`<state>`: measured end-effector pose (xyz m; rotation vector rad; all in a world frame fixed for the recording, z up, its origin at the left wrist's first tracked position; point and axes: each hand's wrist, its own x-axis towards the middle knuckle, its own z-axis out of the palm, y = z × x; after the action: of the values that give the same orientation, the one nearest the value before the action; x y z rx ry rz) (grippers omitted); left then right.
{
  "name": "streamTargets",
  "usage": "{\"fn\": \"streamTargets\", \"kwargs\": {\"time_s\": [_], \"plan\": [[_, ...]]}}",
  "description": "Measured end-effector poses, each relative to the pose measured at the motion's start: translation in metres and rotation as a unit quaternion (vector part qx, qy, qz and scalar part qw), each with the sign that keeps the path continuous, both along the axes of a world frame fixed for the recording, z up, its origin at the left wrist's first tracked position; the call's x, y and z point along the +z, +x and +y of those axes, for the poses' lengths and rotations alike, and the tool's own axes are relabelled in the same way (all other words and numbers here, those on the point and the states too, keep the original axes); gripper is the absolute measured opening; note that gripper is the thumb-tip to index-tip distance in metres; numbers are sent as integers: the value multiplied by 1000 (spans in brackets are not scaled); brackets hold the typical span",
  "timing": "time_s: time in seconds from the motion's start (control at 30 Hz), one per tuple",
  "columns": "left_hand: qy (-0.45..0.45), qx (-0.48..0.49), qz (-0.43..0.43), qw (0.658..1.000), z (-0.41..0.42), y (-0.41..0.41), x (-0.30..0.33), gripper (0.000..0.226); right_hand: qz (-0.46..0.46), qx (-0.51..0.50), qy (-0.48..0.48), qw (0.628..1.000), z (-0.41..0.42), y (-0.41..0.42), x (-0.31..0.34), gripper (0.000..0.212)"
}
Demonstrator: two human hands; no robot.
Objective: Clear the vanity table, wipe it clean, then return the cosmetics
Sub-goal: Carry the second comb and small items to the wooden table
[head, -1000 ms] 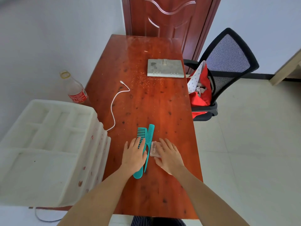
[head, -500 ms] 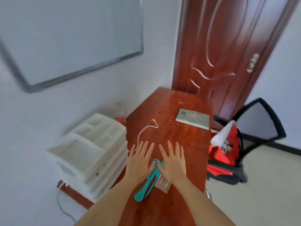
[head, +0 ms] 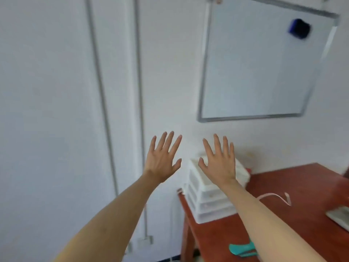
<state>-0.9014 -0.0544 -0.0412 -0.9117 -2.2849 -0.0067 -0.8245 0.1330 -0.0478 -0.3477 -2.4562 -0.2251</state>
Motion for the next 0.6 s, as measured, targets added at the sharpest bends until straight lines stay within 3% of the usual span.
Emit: {"fn": "streamTargets", "kwargs": {"time_s": [0.23, 0.43, 0.6], "plan": [[17, 240, 59, 969, -247, 13, 19, 71, 42, 229, 12, 972, -210, -69, 16, 61], [4, 428, 52, 902, -465, 91, 4, 71, 43, 400, -42, 915, -435, -75, 1, 59], [10, 538, 6, 843, -595, 177, -22, 73, 9, 515, -73, 854, -593, -45, -29, 60]]}}
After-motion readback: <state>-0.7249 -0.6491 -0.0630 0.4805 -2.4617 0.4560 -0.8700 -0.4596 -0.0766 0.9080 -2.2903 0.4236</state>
